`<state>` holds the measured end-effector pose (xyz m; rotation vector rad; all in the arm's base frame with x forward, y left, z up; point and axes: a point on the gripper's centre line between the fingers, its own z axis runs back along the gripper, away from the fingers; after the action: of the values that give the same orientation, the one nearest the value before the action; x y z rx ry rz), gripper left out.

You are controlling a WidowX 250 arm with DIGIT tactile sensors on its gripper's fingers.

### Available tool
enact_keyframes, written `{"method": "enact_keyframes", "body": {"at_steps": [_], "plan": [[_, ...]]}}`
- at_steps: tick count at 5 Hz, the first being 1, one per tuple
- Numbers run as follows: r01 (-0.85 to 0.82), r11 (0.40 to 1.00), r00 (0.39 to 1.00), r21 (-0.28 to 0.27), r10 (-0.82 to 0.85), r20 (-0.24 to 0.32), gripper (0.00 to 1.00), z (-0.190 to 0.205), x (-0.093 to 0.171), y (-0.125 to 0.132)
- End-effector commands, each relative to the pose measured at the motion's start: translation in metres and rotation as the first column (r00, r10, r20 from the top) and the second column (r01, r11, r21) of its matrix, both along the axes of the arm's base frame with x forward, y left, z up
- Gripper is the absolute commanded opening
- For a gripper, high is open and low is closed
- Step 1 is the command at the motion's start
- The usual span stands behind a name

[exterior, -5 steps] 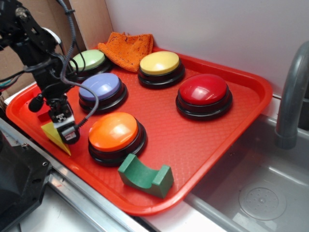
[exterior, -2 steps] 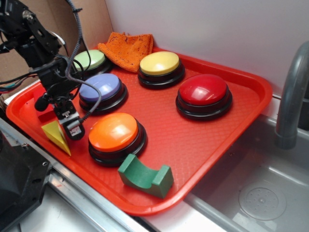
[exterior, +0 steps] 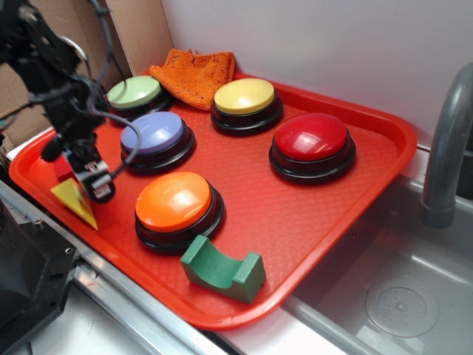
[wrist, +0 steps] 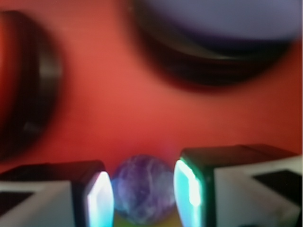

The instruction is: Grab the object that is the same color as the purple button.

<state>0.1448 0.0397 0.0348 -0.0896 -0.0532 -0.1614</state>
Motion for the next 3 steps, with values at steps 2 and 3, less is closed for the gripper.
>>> {"method": "enact_keyframes", "body": {"at_steps": [2,3], "plan": [[-0.138,0.970,0.990,0.200,0.131,0.049,0.00,0.090,0.019,0.010],[-0.180,0.960,0.983,0.215,0.166,0.084,0.00,0.120,0.022,0.010]]}}
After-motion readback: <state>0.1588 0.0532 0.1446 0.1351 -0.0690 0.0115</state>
